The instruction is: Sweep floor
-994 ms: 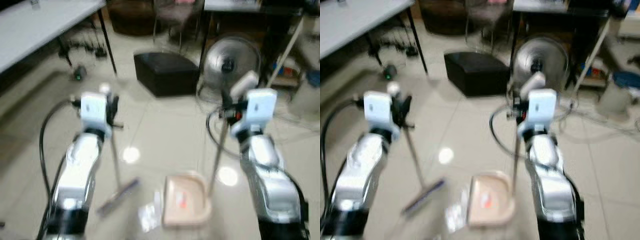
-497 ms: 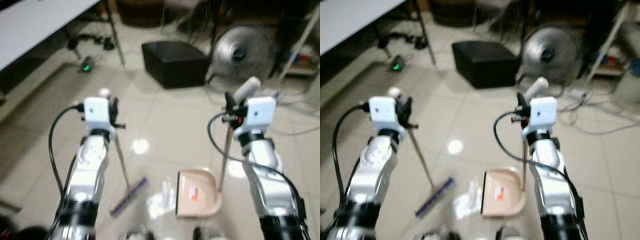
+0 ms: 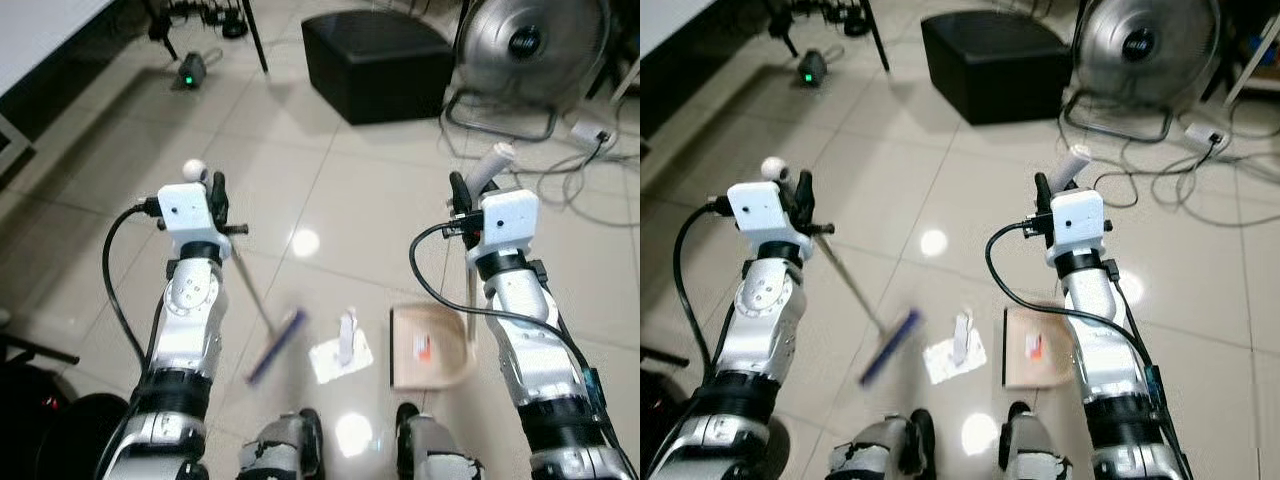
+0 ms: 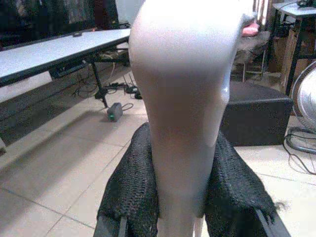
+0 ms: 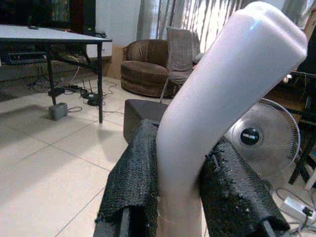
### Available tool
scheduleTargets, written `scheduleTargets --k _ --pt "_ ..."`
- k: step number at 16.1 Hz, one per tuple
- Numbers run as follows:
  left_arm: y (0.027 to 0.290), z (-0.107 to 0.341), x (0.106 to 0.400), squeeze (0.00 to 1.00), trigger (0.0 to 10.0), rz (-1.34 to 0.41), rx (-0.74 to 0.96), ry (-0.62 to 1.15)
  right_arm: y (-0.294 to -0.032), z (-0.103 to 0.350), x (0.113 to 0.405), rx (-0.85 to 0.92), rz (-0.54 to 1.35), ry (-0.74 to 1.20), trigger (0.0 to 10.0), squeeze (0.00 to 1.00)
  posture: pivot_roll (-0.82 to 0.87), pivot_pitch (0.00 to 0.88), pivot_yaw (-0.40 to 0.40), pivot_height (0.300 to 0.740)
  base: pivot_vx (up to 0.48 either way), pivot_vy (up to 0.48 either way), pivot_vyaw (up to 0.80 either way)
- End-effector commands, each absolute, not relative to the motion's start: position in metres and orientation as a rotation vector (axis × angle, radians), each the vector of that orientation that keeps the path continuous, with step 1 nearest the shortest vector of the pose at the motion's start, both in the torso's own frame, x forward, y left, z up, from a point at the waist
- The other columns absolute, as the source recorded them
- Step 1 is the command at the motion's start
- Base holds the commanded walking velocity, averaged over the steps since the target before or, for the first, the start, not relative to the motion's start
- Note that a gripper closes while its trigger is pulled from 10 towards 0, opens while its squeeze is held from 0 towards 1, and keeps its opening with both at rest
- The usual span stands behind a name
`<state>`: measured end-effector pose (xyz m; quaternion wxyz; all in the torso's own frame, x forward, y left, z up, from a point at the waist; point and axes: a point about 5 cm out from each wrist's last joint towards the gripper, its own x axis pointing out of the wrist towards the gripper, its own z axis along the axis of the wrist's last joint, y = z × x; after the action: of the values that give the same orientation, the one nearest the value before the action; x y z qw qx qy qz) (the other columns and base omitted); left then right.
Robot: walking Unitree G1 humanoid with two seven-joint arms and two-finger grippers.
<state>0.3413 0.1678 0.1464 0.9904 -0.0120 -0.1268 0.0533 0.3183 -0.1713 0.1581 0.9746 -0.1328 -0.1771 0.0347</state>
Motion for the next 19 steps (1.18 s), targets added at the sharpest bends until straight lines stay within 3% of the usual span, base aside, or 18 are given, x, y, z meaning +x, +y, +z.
scheduleTargets --k 1,6,7,13,16,19 --pt "0.173 0.153 0.343 0.00 10.0 0.117 -0.010 -0.302 -0.165 0.160 0.318 -0.284 0.089 -0.392 10.0 0.00 0.13 0.350 0.181 0.740 0.000 0.000 0.00" --pt "0.156 0.166 0.364 0.00 10.0 0.058 -0.035 -0.359 -0.138 0.143 0.327 -0.321 0.126 -0.394 10.0 0.00 0.12 0.372 0.198 0.740 0.000 0.000 0.00" --pt "0.147 0.165 0.367 0.00 10.0 0.041 -0.045 -0.353 -0.116 0.140 0.327 -0.297 0.173 -0.398 10.0 0.00 0.11 0.370 0.199 0.740 0.000 0.000 0.00" --pt "0.127 0.159 0.375 0.00 10.0 0.015 -0.051 -0.303 -0.067 0.134 0.311 -0.195 0.301 -0.410 10.0 0.00 0.08 0.367 0.188 0.740 0.000 0.000 0.00" --pt "0.119 0.155 0.378 0.00 10.0 0.001 -0.075 -0.262 -0.061 0.129 0.307 -0.188 0.316 -0.384 10.0 0.00 0.07 0.359 0.178 0.740 0.000 0.000 0.00" --pt "0.113 0.164 0.380 0.00 10.0 0.008 -0.160 -0.294 -0.073 0.127 0.314 -0.191 0.255 -0.350 10.0 0.00 0.08 0.351 0.173 0.740 0.000 0.000 0.00"
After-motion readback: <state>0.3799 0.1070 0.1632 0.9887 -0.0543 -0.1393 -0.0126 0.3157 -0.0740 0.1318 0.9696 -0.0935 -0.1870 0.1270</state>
